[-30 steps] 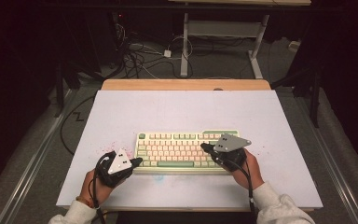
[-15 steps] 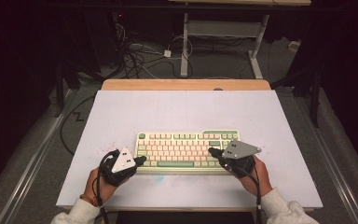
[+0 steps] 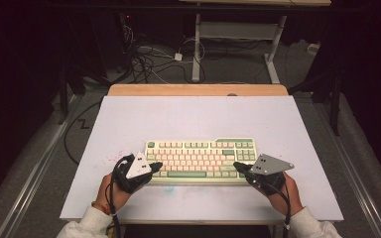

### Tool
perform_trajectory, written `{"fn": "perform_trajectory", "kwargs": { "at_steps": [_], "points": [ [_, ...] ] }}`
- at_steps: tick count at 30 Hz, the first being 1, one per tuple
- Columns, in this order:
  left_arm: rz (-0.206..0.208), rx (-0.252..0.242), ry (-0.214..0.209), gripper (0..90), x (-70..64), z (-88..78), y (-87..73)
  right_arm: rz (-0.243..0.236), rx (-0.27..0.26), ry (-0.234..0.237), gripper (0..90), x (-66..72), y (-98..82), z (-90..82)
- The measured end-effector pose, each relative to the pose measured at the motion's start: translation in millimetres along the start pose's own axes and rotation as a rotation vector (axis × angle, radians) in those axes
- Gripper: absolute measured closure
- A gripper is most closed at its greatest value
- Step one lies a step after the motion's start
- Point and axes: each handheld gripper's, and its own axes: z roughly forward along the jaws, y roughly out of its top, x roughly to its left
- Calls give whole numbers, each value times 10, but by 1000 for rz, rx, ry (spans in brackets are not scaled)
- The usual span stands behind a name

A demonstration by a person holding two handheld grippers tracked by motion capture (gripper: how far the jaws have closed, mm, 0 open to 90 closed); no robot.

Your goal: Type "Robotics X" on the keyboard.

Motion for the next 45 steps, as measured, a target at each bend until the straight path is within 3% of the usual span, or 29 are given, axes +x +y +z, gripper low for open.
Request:
{"fn": "perform_trajectory", "kwargs": {
  "at_steps": [7,19,29,45],
  "points": [
    [12,14,-13,873,29,133,135,16,12,-12,896,-52,-93,-53],
    [13,19,-35,873,66,361,320,-3,10,-5,896,-19,-72,-35],
    [12,35,-42,872,80,486,379,-9,8,1,896,-7,-64,-35],
    [28,111,-35,873,72,744,462,-19,21,13,896,21,-69,-13]
  ]
}}
